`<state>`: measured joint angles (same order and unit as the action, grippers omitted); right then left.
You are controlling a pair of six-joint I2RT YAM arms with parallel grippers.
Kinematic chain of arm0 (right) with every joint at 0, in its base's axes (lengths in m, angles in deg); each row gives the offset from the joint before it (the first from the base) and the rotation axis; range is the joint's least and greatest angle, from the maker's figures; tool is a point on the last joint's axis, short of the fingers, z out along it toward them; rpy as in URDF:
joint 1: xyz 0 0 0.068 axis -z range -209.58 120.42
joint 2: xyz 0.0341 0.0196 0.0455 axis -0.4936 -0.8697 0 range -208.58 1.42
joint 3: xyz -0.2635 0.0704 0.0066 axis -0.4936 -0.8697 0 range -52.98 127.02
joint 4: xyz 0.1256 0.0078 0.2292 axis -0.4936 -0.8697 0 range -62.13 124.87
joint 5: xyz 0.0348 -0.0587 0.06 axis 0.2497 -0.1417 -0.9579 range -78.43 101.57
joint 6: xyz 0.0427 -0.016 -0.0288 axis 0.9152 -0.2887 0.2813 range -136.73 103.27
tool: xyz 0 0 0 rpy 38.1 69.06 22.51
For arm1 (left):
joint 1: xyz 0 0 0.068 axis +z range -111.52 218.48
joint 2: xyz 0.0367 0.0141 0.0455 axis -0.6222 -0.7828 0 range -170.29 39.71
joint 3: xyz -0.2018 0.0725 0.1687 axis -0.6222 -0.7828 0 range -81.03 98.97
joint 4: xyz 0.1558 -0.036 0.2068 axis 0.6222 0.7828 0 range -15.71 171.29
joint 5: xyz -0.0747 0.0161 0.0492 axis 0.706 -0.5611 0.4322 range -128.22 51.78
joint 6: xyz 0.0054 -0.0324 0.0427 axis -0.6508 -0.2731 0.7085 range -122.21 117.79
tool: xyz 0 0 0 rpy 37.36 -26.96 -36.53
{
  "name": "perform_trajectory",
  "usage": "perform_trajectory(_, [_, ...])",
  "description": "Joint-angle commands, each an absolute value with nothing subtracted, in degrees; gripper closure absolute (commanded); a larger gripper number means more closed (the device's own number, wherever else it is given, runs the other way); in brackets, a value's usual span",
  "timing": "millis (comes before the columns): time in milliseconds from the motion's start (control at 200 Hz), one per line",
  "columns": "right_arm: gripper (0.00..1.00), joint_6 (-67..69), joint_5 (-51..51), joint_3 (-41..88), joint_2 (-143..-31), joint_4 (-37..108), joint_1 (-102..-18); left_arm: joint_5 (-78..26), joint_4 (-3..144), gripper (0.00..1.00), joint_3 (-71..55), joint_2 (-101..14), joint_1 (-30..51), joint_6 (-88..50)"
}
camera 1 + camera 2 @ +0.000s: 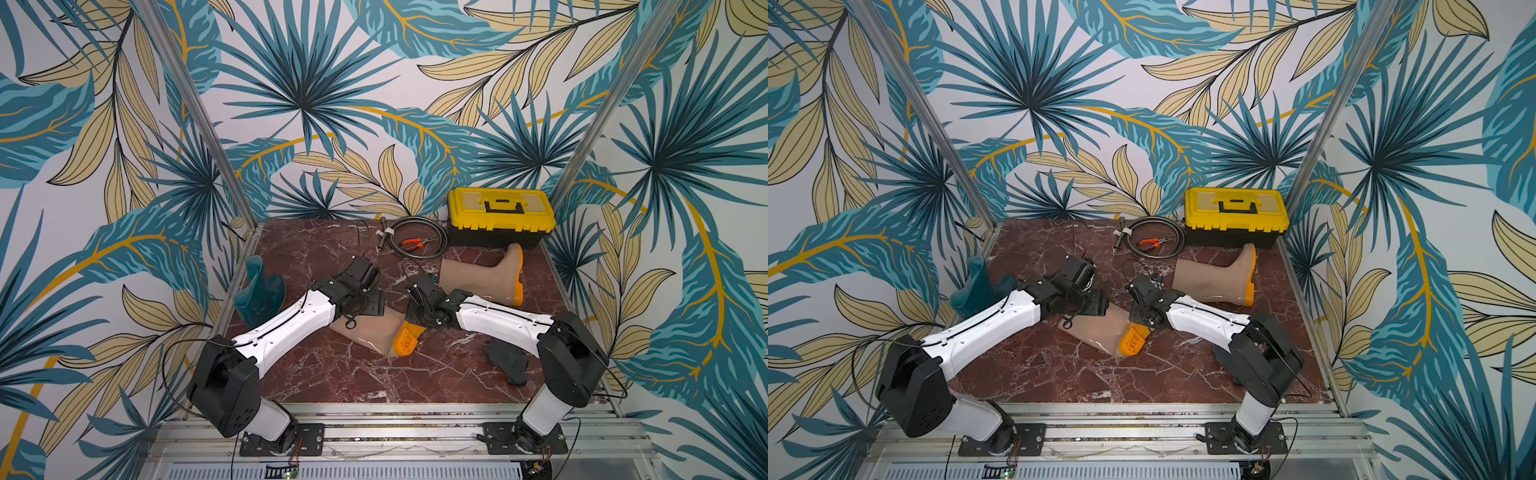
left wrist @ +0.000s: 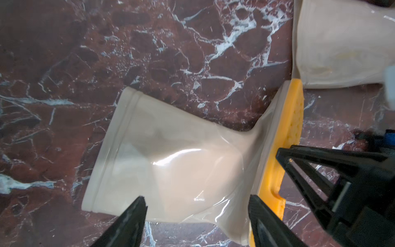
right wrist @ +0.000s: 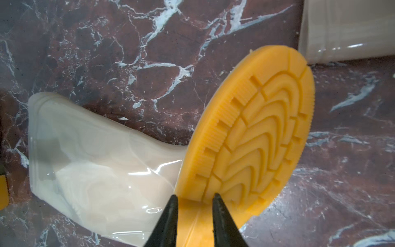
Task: Wipe the rubber boots with a cloth
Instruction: Place the rubber boot at the center of the board.
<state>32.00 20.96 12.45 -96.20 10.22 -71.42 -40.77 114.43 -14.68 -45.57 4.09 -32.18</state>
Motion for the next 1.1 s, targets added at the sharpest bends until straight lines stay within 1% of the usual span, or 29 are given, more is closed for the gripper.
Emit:
perform_trajectory(0, [0.81, 24.61, 22.69, 13.58, -98.04, 3.46, -71.09, -40.71, 114.67, 0.22, -16.10, -43.69, 4.54, -31.30])
perform_trajectory(55, [0.81, 22.58, 23.00, 15.02, -98.39, 0.36, -71.06, -41.02, 114.63, 0.22, -16.47, -43.61, 4.68, -31.19])
perform_trajectory(85, [0.76, 22.50, 23.30, 15.63, -98.42, -1.16, -70.98, -41.20, 114.63, 0.22, -16.58, -43.62, 4.91, -31.12])
perform_trajectory(125, [0.64, 23.02, 23.52, 15.99, -98.14, -2.88, -71.07, -41.21, 114.70, 0.22, -16.72, -43.70, 5.19, -31.11])
perform_trajectory(195, [0.35, 25.19, 23.37, 14.49, -96.27, -3.05, -71.06, -41.21, 114.63, 0.22, -16.61, -44.17, 6.80, -31.27])
perform_trajectory(220, [0.28, 26.31, 23.16, 13.51, -95.25, -2.48, -71.21, -41.21, 114.56, 0.22, -16.39, -44.53, 7.62, -31.25])
perform_trajectory(270, [0.21, 28.82, 22.58, 11.17, -93.24, -0.55, -71.31, -41.20, 114.56, 0.22, -15.40, -45.70, 9.35, -30.96])
perform_trajectory(345, [0.18, 32.05, 21.38, 8.18, -91.04, 2.99, -71.65, -43.31, 114.58, 0.22, -13.11, -48.50, 11.22, -29.89])
perform_trajectory(446, [0.17, 34.39, 19.53, 6.83, -91.00, 6.69, -72.17, -44.03, 114.56, 0.22, -10.09, -53.57, 13.65, -28.73])
perform_trajectory(566, [0.17, 35.54, 19.88, 7.98, -91.80, 8.32, -74.05, -42.02, 112.95, 0.22, -8.49, -58.86, 16.45, -27.40])
perform_trajectory(676, [0.16, 36.87, 20.82, 7.56, -91.90, 9.53, -75.28, -31.80, 109.82, 0.23, -9.67, -61.31, 18.19, -26.73])
perform_trajectory(751, [0.17, 37.75, 19.21, 7.51, -93.76, 10.81, -75.28, -25.59, 107.66, 0.27, -11.32, -61.79, 18.37, -27.11])
perform_trajectory(806, [0.17, 37.72, 18.79, 8.79, -95.75, 9.93, -75.28, -22.69, 105.96, 0.33, -13.27, -61.02, 18.33, -28.14])
perform_trajectory(846, [0.20, 37.30, 18.86, 9.65, -97.05, 9.35, -75.28, -21.38, 104.91, 0.39, -14.76, -59.98, 18.34, -28.92])
perform_trajectory(886, [0.25, 36.75, 19.21, 10.28, -98.05, 9.12, -75.26, -21.00, 104.47, 0.45, -16.08, -58.69, 18.35, -29.63])
perform_trajectory(1011, [0.47, 34.11, 19.89, 12.28, -100.44, 8.91, -75.28, -20.05, 104.40, 0.65, -19.83, -54.54, 18.33, -30.67])
perform_trajectory(1096, [0.55, 31.96, 20.80, 14.67, -101.65, 7.53, -75.26, -19.05, 104.45, 0.79, -22.50, -51.79, 18.32, -31.73])
